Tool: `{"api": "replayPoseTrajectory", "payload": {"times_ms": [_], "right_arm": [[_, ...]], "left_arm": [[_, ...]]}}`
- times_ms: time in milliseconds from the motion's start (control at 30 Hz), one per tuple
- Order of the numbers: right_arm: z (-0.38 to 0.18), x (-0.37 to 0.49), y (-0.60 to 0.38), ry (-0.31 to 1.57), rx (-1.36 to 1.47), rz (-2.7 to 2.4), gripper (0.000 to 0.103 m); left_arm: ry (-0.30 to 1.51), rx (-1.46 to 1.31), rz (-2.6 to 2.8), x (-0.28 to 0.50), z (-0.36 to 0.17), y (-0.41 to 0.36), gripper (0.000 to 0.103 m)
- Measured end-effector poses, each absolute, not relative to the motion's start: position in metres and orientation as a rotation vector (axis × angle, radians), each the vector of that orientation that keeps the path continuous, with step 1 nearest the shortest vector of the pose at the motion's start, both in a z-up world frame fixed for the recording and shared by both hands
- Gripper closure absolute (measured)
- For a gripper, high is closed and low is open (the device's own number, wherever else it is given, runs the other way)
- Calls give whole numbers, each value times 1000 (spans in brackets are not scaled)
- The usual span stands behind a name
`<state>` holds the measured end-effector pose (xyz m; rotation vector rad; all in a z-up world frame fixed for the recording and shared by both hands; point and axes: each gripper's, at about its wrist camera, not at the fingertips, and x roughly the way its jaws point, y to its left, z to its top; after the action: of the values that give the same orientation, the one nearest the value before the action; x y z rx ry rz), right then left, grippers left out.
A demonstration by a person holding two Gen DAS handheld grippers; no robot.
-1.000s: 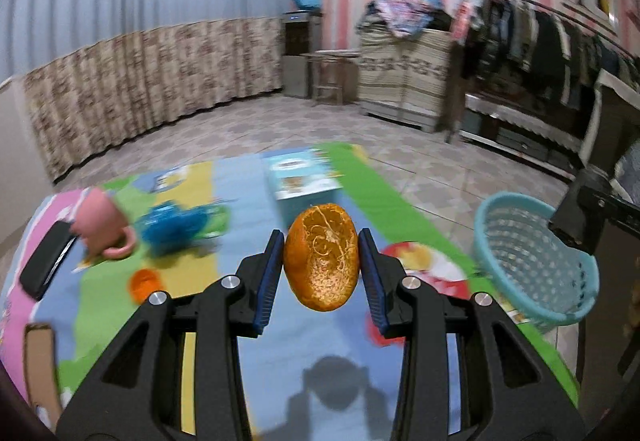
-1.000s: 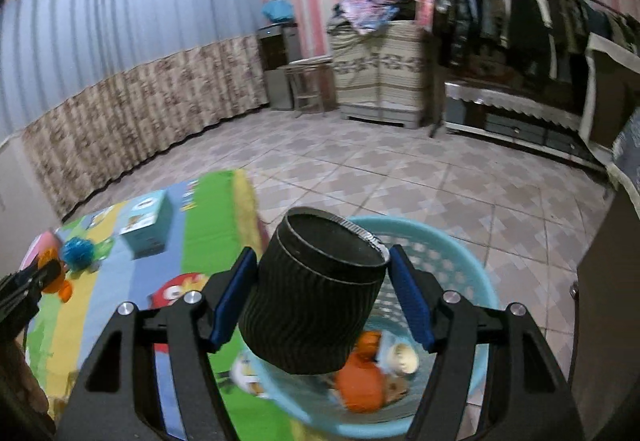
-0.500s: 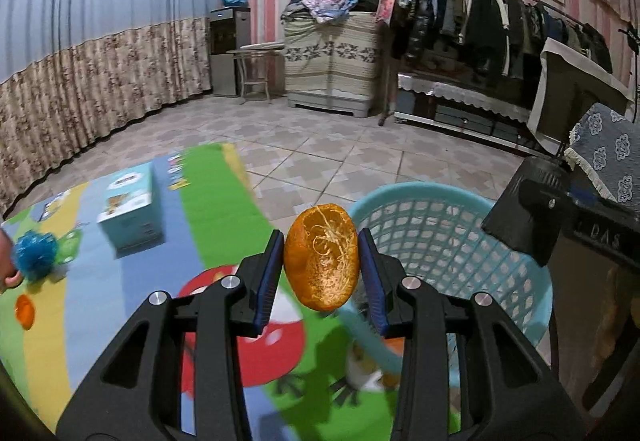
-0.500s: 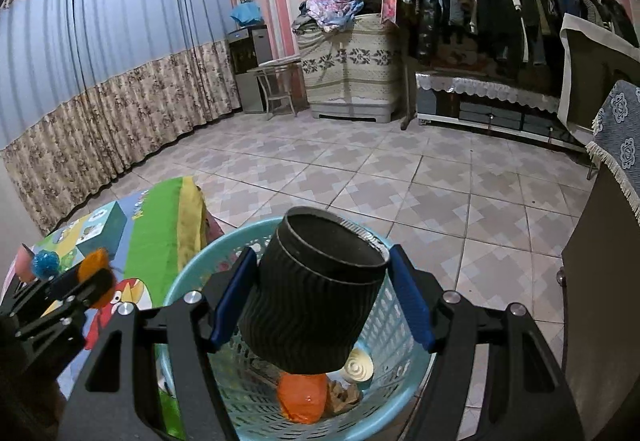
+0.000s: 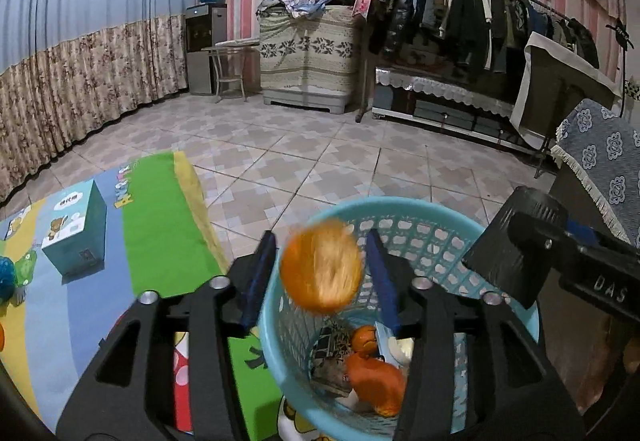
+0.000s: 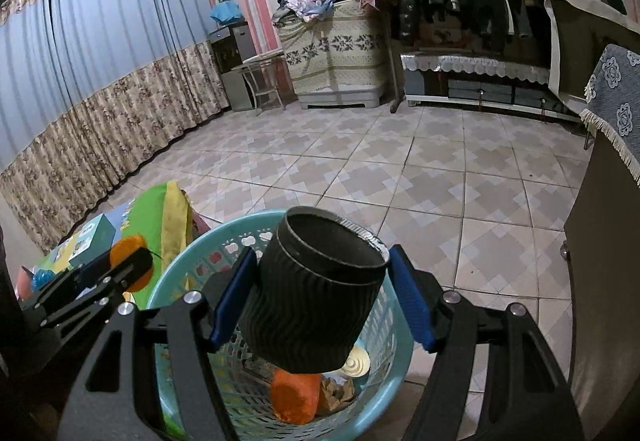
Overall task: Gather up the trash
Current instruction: 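Open the left gripper to drop the peel while the right gripper releases the cylinder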
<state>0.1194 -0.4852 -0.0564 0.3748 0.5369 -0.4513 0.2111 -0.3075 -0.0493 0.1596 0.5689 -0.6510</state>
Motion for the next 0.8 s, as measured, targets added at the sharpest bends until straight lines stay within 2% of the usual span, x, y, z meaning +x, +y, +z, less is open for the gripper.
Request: {"api": "replayPoseTrajectory", "payload": {"times_ms": [100,167,233,333,533,733,800], "right_arm": [[-62,121,-485,546,365,-448,36],[-66,122,-484,554,359,-448,36],[-70,123,-484,562,354,-447,36],[-71,126,-480,569,348,-445,36],[-72,131,-471,578,330,-436,36],[-72,136,-465,578,322,-439,35],[-72,136,-465,574,323,-450,26]], "left_arm": [[552,159,-623,214,-45,-304,40],[547,159,-602,216,-43,-299,36],[541,163,-580,218,-41,-294,26],[534,153,-549,221,-37,-278,18],[540,125,-512,225,-34,-253,9],[519,120,-467,227,-32,-237,6],[522,110,-462,228,-31,-234,6]]}}
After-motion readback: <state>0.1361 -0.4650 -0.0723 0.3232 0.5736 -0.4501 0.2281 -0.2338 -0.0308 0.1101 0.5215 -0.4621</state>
